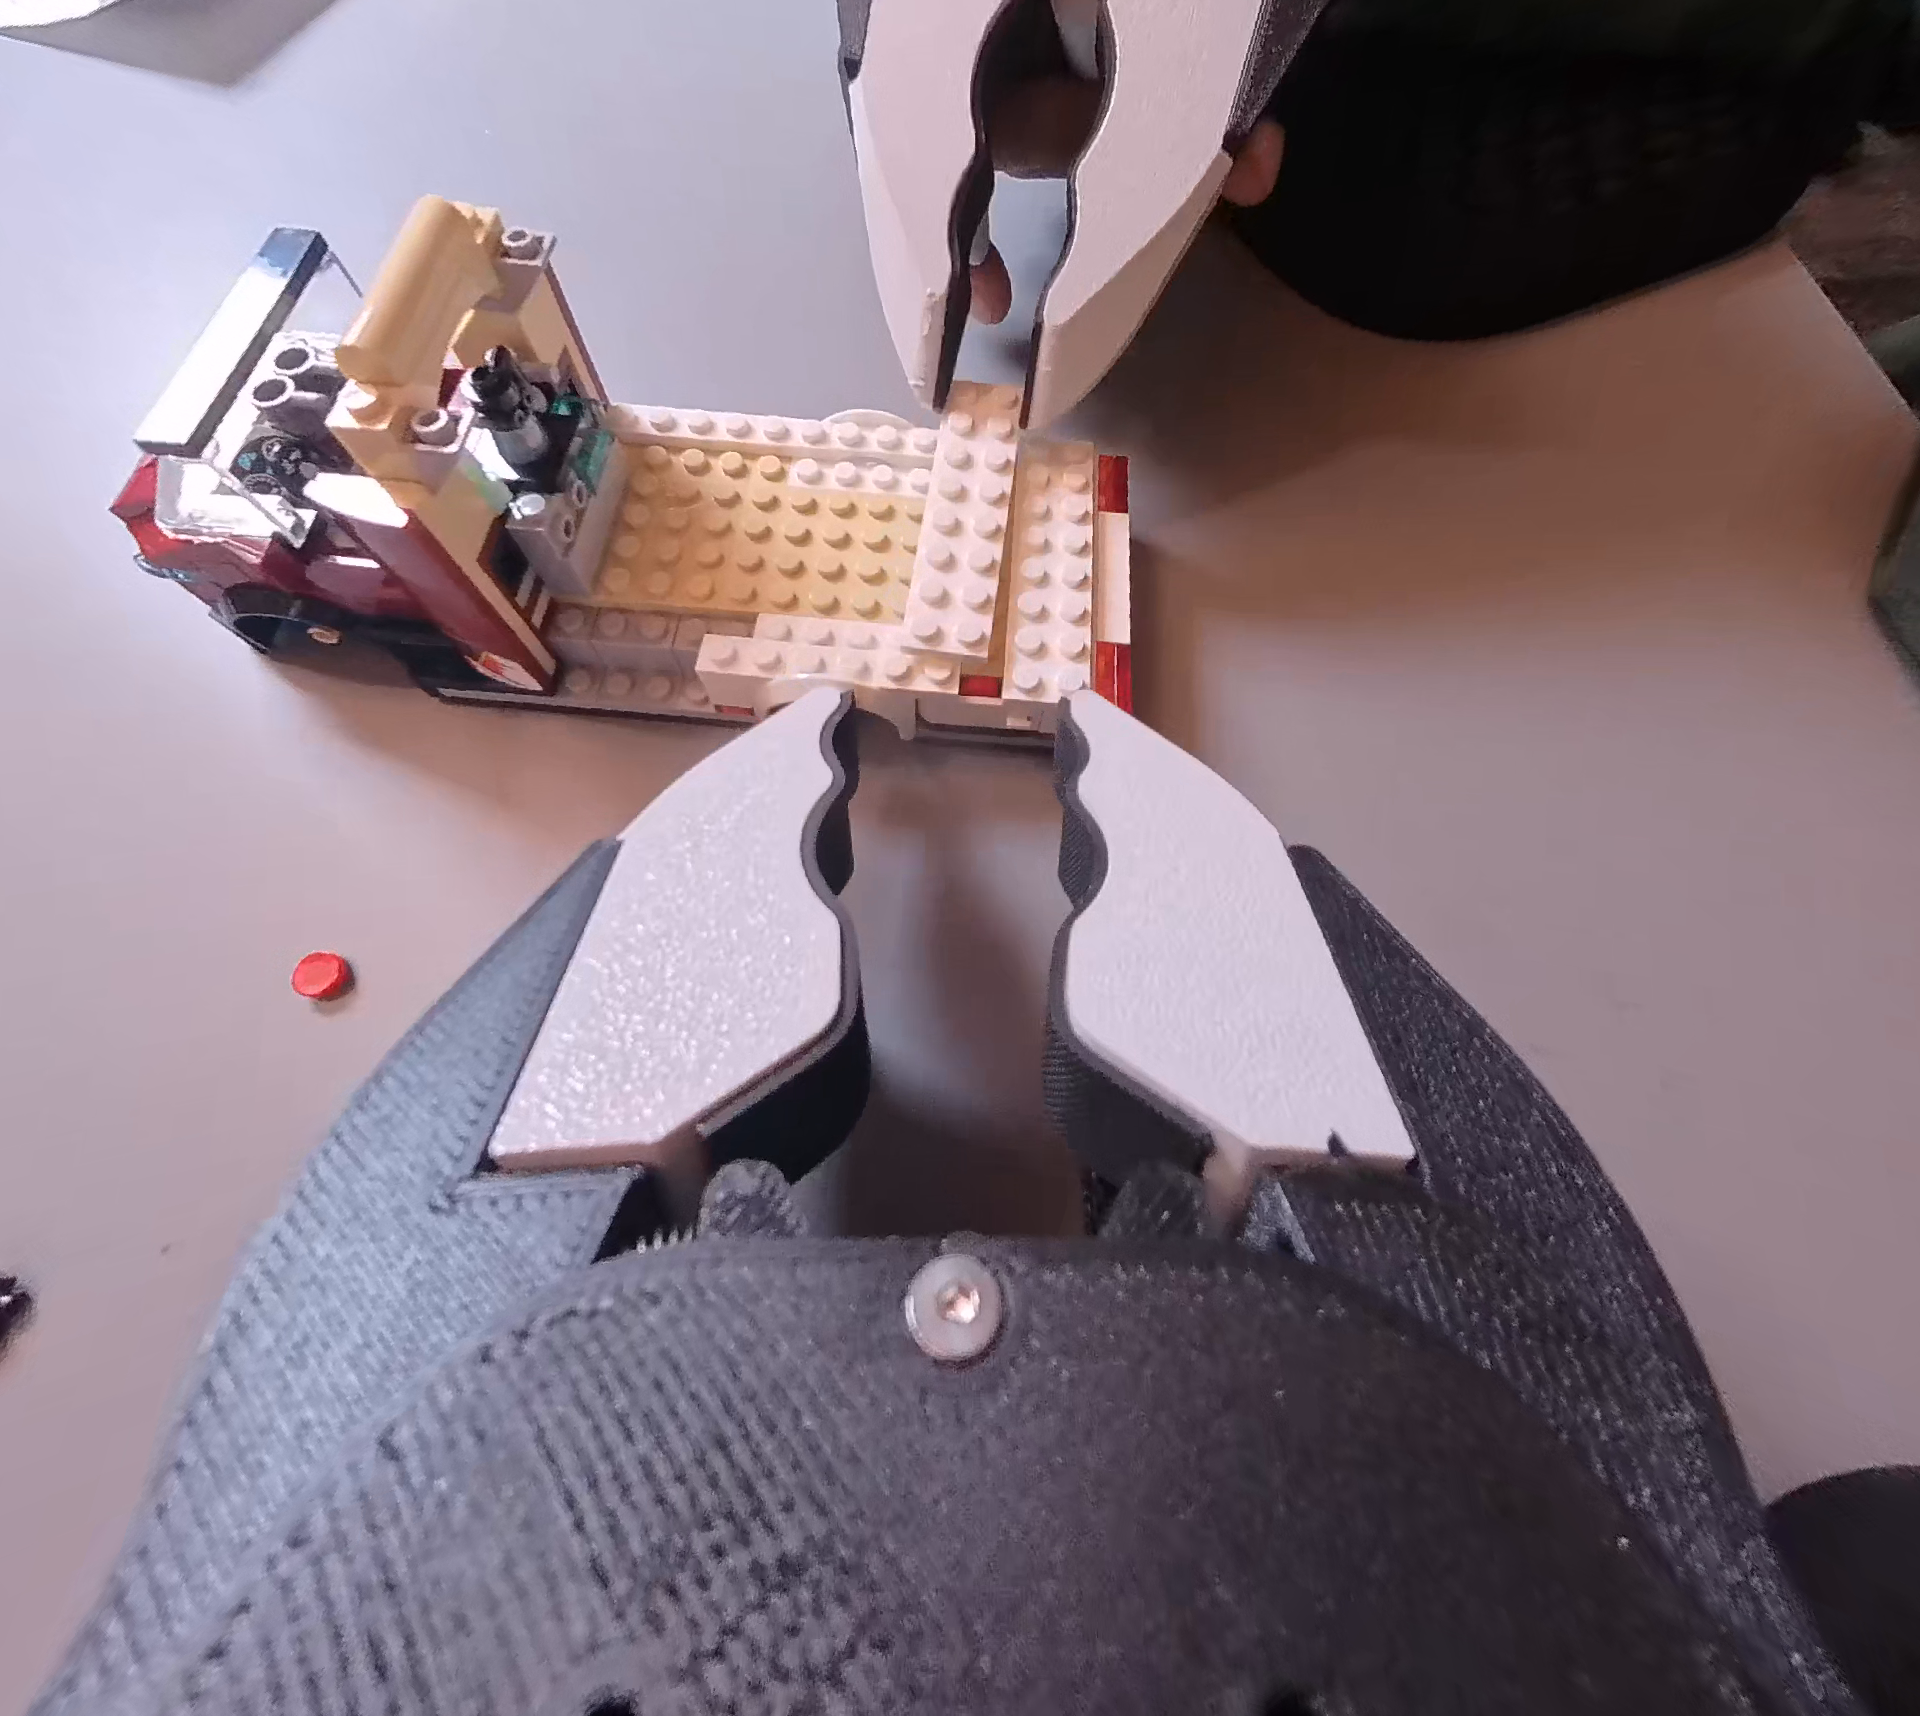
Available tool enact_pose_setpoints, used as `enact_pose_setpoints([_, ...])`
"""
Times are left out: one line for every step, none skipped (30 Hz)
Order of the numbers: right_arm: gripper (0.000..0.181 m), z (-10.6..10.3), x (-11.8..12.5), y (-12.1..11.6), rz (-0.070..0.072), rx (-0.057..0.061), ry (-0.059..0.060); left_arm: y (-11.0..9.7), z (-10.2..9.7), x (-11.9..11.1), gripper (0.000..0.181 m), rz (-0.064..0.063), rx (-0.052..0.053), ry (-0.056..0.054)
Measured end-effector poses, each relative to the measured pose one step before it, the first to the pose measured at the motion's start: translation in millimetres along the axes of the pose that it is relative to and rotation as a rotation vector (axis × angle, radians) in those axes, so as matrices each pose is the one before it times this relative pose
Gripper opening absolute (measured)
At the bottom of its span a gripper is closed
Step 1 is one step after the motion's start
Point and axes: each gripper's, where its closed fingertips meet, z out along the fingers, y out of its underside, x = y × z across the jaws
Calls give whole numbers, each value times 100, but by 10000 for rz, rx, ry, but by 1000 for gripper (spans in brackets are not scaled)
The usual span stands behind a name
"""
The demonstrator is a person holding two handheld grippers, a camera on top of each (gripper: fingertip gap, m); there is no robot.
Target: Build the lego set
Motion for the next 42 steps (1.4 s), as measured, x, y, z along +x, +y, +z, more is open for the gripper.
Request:
enact_pose_setpoints([16,55,-43,96,-16,-50,-20,70,7,-141,36,46,-47,-81])
enact_pose_setpoints([16,45,-25,61,-15,-27,-10,160,8,-136,34,41,-99,-78])
enact_pose_setpoints([16,29,-31,9,3,8,-12,192,7,-120,33,60,-122,-71])
enact_pose_setpoints([16,41,-20,-19,16,16,-9,121,-4,-65,32,51,-71,-51])
enact_pose_setpoints([16,36,-14,-26,0,14,4,21,-5,-16,31,23,-6,-23])
enact_pose_setpoints([16,32,-4,-13,-16,2,12,0,-21,-61,30,12,2,-41])
enact_pose_setpoints([16,13,-6,-6,-14,-6,10,52,-9,-115,28,11,-27,-74])
enact_pose_setpoints([16,-10,10,-1,-5,-5,5,101,-10,-125,28,33,-57,-78])
enact_pose_setpoints([16,-17,39,14,5,0,11,84,-31,-31,28,38,-33,-12])
enact_pose_setpoints([16,-31,49,11,10,0,18,-13,-75,25,29,-7,35,28])
enact_pose_setpoints([16,-40,65,24,12,-7,22,-76,-98,-7,30,-66,73,24])
enact_pose_setpoints([16,-14,58,21,13,3,20,-92,-106,4,31,-81,82,32])
enact_pose_setpoints([16,-8,12,8,17,15,-6,-114,-101,-6,32,-85,87,29])
enact_pose_setpoints([16,20,0,-3,24,17,-21,-135,-90,13,34,-86,86,28])
enact_pose_setpoints([16,11,-11,-4,15,10,-17,-160,-63,18,35,-60,80,8])
enact_pose_setpoints([16,12,0,-11,1,2,-4,-145,-21,7,36,-20,61,-16])
enact_pose_setpoints([17,-6,-6,6,-9,-1,5,-145,10,50,36,-1,41,-9])
enact_pose_setpoints([17,-16,-20,-1,-20,1,3,-124,67,96,36,13,30,13])
enact_pose_setpoints([17,-5,-16,3,-15,1,-6,-97,101,131,36,29,18,28])
enact_pose_setpoints([17,-5,-19,0,-3,4,-18,-42,128,145,36,30,-10,33])
enact_pose_setpoints([17,1,-17,-6,7,8,-20,1,151,162,36,23,-36,44])
enact_pose_setpoints([17,-5,-6,-5,9,11,-12,-29,140,196,36,13,-33,42])
enact_pose_setpoints([18,-29,19,-23,11,26,1,-73,104,167,37,14,-25,11])
enact_pose_setpoints([20,-53,36,-57,25,45,7,-70,86,44,38,-5,-45,-78])
enact_pose_setpoints([21,-73,13,-64,34,57,-14,-63,83,-4,40,-32,-54,-93])
enact_pose_setpoints([21,-68,35,-72,32,61,-5,-119,59,5,43,-77,-14,-74])
enact_pose_setpoints([22,-71,54,-44,21,42,13,-157,63,36,46,-116,13,-57])
enact_pose_setpoints([23,-69,34,-14,10,18,4,-115,55,-15,49,-106,-17,-85])
enact_pose_setpoints([24,-98,1,14,-1,-6,-12,-64,58,-16,51,-33,-36,-93])
enact_pose_setpoints([26,-159,10,65,-3,-30,-20,-9,36,-86,52,24,-56,-139])
enact_pose_setpoints([29,-223,-22,128,24,-69,-64,13,37,-22,53,55,-56,-96])
enact_pose_setpoints([32,-266,-82,235,73,-122,-122,47,21,134,54,17,-58,19])
enact_pose_setpoints([34,-274,-40,238,85,-100,-92,26,21,188,54,-53,-34,61])
enact_pose_setpoints([36,-237,-138,268,68,-104,-124,36,22,91,55,-49,-16,5])
enact_pose_setpoints([38,-122,-336,388,77,-201,-230,15,-13,107,55,18,10,16])
enact_pose_setpoints([39,29,-322,387,47,-215,-185,9,-25,96,55,12,-4,34])
enact_pose_setpoints([38,187,-240,289,-28,-166,-80,11,-27,52,55,-13,-6,25])
enact_pose_setpoints([38,302,-201,194,-71,-149,-32,11,-21,37,55,-1,-10,28])
enact_pose_setpoints([37,299,-137,-27,-96,-60,24,34,-44,12,55,36,-35,13])
enact_pose_setpoints([35,230,-168,-216,-84,27,-1,30,-57,-32,55,51,-33,-20])
enact_pose_setpoints([32,202,-217,-151,-49,-17,-38,28,-76,-20,55,38,-29,-2])
enact_pose_setpoints([28,201,-92,-93,-70,-45,50,-14,-79,19,55,20,-5,17])
